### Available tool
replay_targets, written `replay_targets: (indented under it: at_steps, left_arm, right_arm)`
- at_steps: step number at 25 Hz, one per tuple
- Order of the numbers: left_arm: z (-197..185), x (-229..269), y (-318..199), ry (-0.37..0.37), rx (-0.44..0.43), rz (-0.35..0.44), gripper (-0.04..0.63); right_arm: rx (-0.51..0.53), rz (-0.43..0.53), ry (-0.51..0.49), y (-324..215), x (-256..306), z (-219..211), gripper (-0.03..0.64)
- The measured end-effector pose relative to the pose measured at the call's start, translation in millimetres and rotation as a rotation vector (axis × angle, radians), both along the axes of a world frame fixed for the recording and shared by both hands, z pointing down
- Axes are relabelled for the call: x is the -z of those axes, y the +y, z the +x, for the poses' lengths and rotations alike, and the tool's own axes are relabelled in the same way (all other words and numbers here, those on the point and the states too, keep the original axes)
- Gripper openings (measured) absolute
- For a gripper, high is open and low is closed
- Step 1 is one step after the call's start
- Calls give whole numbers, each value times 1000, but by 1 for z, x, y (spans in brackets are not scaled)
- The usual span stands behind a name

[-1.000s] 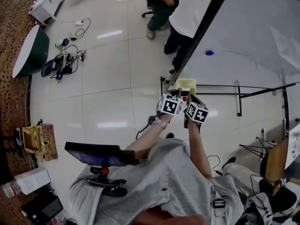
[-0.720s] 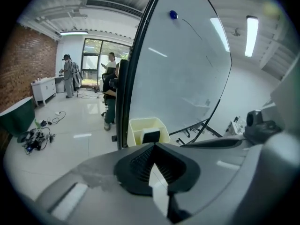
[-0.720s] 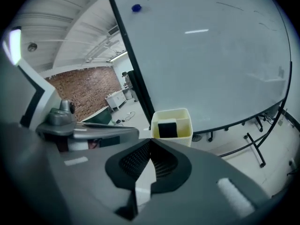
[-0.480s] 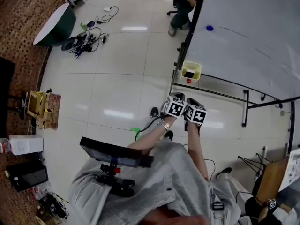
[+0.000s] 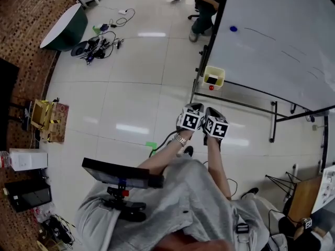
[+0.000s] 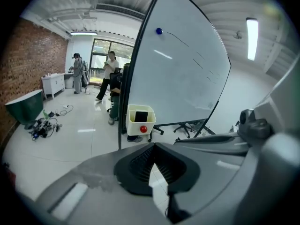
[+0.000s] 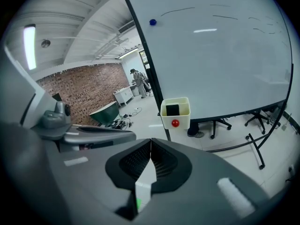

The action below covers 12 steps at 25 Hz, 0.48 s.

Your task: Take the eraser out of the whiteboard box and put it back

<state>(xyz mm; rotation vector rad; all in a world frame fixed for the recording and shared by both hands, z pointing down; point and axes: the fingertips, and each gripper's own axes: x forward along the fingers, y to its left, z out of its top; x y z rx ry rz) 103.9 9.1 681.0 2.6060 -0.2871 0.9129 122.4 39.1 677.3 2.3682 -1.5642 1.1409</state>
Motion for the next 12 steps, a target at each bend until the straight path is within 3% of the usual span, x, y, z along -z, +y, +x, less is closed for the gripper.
replay_targets:
  at_steps: [5, 12]
  left_arm:
    - [-21, -5, -16, -14, 24, -6, 6]
    - [-20, 12, -24, 33, 6, 4, 6]
  right_arm:
    - [29, 0, 16, -16, 5, -15, 3]
    - [23, -8, 29, -25, 10, -23, 3]
